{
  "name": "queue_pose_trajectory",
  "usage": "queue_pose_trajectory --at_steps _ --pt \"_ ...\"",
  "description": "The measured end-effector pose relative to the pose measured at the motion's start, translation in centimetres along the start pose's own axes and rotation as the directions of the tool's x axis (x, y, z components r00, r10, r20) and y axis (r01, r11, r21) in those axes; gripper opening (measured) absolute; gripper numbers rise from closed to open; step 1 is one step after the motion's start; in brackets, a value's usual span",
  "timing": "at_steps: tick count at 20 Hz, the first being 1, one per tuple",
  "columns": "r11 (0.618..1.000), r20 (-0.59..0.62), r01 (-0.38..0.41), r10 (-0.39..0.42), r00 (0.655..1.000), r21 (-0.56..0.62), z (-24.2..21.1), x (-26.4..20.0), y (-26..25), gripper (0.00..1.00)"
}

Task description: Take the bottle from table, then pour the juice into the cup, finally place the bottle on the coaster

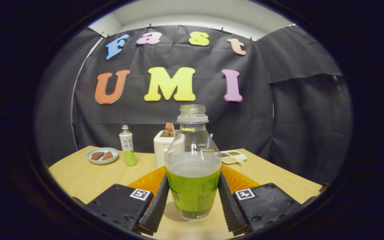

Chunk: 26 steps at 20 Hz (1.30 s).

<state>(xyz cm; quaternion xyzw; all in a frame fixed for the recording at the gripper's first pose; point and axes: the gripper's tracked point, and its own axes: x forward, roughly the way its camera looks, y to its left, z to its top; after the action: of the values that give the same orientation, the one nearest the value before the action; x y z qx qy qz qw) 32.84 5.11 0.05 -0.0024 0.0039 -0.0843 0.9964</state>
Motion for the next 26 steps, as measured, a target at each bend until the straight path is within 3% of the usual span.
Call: queue_pose_trajectory --at_steps 3,10,13,22,25,26 --pt "0.998 0.003 -0.058 0.058 0.998 -0.018 -1.3 0.7 2.0 0.78" --pt "1.0 0.04 0.006 -0.007 0.999 0.026 -4.0 3.0 2.2 0.78" --pt "0.999 -0.018 -0.004 0.005 1.0 0.052 -6.4 4.2 2.3 0.78" --pt "0.999 0.026 0.012 -0.013 1.0 0.04 -6.0 4.0 2.0 0.8" --pt "0.998 0.012 -0.028 0.028 1.0 0.064 -5.8 3.5 2.2 0.98" --pt "0.998 0.01 -0.027 0.026 1.0 0.06 -5.9 3.6 2.0 1.0"
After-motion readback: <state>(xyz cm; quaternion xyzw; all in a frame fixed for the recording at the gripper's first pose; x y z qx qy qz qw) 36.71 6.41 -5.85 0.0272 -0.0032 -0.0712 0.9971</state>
